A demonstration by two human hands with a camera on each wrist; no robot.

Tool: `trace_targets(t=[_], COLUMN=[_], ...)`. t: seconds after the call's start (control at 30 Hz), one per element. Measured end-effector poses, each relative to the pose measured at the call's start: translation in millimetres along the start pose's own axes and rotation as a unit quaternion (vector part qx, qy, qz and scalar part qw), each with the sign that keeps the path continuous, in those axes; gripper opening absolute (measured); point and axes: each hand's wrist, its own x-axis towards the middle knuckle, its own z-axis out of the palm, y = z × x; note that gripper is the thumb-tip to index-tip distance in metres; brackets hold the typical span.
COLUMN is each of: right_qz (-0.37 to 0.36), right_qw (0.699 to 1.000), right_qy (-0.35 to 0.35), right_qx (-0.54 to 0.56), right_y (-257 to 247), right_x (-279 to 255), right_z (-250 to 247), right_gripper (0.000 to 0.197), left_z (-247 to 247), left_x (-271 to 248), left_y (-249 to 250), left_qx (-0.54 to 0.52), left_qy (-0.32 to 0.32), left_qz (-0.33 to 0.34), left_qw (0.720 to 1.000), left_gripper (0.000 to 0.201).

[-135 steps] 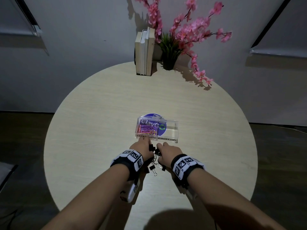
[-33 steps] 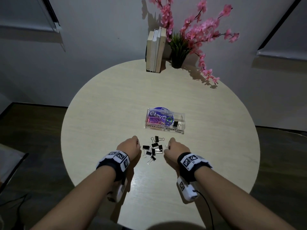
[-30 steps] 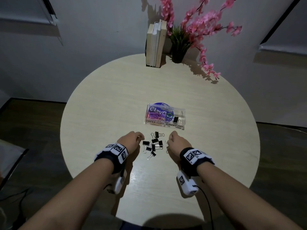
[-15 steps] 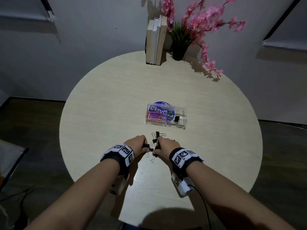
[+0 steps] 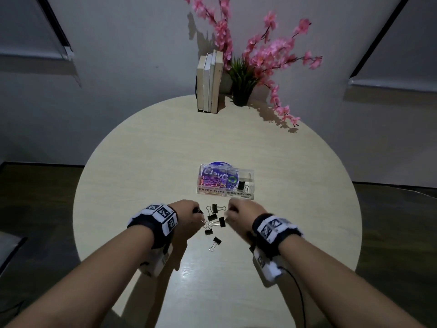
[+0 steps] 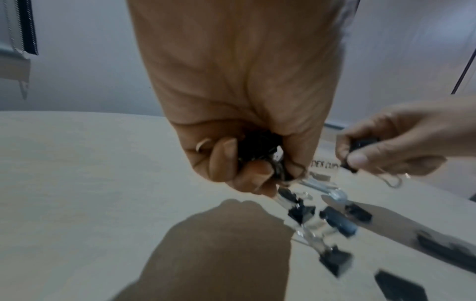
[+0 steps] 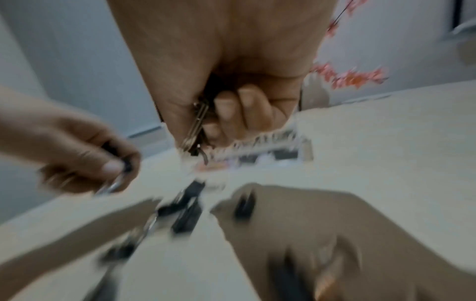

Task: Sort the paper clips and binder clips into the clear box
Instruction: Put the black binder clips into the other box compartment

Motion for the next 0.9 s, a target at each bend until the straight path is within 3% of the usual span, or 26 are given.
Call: trace_targets(t=[0.1,0.17,0.3,0.4,0.53,0.7,0.9], right_qz=[0.045,0.076,0.098,0.091,0.071,0.084,0.121], right_qw=[0.993,0.986,0.986,0.979,0.986,0.994,0.992], right_qy=[0.099,0.129,0.092,0.107,0.13,0.066,-0.021], right_qx=[0.053,0.074,0.094,0.145,0.074,0.018,0.035], right_y=[9.4,10.0,4.2,5.5,15.2,34.4,62.8], right_x=[17.6,35.1,57.4,59.6,44.9,11.2,-30.7], right_z=[-39.5,-57.5,-61.1,-58.8,-61.9,-38.5,9.1], right_gripper=[0.025,0.025,0.031,0.039,0.025,0.021,0.014], left_z=[-15.7,-23.3,-29.2,-38.1,-57.4,-69.4,-52.8], left_x=[-4.6,-5.6,-1.6,4.4,21.9,62.2,97.6], left_y=[-1.3,-1.6,0.3,10.6,34.2,77.4,103.7], left_qx=[-0.004,0.002,-0.011,-0.026,-0.021,-0.005,0.139], left_qy=[0.021,0.023,0.026,0.041,0.093,0.132,0.117], left_qz=[0.002,0.007,0.018,0.03,0.057,0.064,0.097], left_qw=[1.0,1.0,0.999,0.998,0.994,0.989,0.979], left_gripper=[0.035,0.034,0.031,0.031,0.026,0.029,0.028])
